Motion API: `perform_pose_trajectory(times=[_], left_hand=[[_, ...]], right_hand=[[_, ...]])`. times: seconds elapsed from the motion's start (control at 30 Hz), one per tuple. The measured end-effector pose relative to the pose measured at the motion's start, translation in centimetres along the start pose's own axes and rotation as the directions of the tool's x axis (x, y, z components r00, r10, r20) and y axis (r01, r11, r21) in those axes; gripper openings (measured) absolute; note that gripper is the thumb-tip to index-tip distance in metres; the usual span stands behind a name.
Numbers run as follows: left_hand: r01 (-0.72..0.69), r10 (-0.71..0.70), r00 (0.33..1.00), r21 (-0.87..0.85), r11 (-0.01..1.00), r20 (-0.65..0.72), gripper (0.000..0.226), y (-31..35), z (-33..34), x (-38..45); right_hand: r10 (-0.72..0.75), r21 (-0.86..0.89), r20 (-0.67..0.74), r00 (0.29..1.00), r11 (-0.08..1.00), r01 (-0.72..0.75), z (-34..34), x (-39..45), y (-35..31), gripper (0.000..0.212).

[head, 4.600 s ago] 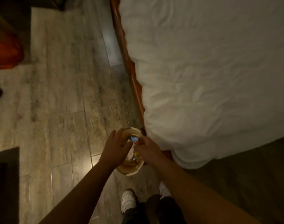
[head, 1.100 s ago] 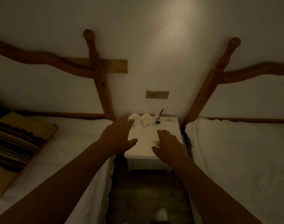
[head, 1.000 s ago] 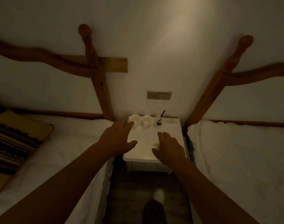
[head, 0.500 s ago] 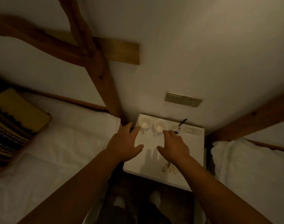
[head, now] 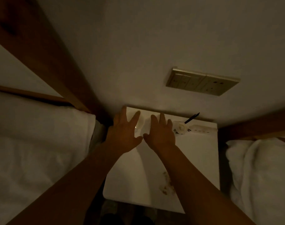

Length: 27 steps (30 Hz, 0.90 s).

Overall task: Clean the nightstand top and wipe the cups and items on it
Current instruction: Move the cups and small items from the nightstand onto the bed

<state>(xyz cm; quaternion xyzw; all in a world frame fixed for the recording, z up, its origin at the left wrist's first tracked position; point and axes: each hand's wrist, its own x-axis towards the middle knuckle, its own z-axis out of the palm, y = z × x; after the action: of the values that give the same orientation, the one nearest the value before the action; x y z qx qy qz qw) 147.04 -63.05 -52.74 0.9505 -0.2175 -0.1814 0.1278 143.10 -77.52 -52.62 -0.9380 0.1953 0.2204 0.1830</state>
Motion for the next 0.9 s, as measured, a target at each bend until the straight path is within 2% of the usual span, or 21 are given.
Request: perform_pose_trajectory(times=[0.17,0.33,0.63,0.9], left_hand=[[-0.064,0.063,0.998,0.047,0.997,0.024,0.097,-0.8,2.0,3.5],[-0.071,0.066,0.994,0.058,0.996,0.092,0.088,-1.1,2.4,4.6],[-0.045,0.033,0.992,0.099,0.994,0.119,0.073,0.2,2.1,5.6],[-0.024,0.013,0.992,0.078,0.997,0.127,0.073,0.3,2.3,5.1]], right_hand=[[0.057,0.038,0.025,0.998,0.998,-0.058,2.2,3.6,0.7,0.088],[0.05,-0.012,-0.097,0.994,0.999,-0.052,2.4,4.0,1.1,0.074],[-0.072,-0.142,-0.107,0.992,0.988,0.057,3.2,3.9,0.7,0.075],[-0.116,-0.133,-0.092,0.989,0.986,0.103,3.5,4.3,1.3,0.081]])
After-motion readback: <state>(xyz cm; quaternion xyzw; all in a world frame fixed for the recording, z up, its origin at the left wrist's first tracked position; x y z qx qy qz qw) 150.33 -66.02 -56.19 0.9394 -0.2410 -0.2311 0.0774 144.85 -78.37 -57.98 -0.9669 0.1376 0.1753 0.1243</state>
